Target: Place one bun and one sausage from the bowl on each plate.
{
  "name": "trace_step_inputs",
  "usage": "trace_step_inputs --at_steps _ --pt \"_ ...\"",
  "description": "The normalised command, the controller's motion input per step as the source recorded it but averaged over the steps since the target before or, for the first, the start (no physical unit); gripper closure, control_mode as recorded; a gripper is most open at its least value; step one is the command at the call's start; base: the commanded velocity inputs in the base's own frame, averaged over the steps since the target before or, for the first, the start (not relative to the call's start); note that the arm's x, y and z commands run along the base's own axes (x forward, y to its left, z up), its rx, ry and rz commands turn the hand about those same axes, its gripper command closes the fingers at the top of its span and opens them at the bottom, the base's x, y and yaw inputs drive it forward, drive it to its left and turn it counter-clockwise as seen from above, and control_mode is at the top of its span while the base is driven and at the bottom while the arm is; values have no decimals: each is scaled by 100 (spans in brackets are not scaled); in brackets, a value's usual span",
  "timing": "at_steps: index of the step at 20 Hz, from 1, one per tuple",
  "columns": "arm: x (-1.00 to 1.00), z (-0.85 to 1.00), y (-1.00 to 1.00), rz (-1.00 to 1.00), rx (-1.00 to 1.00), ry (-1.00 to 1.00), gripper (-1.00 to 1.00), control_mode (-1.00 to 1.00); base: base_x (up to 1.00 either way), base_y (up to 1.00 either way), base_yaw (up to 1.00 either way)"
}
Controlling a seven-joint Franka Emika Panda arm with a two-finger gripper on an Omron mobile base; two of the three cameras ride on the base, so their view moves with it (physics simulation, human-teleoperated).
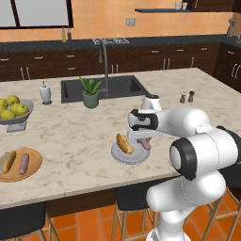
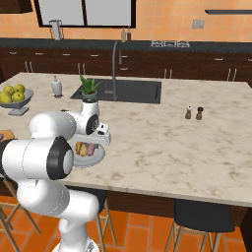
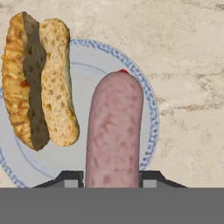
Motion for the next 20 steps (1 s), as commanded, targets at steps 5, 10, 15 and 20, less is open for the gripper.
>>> trace_step_inputs --at_steps 5,10,15,20 --pt "38 -44 0 0 0 11 100 -100 0 0 0" --pt "18 -39 6 0 0 8 100 -100 0 0 0" --pt "6 -27 4 0 0 1 100 -100 0 0 0" --pt "0 0 0 0 0 0 100 -100 0 0 0"
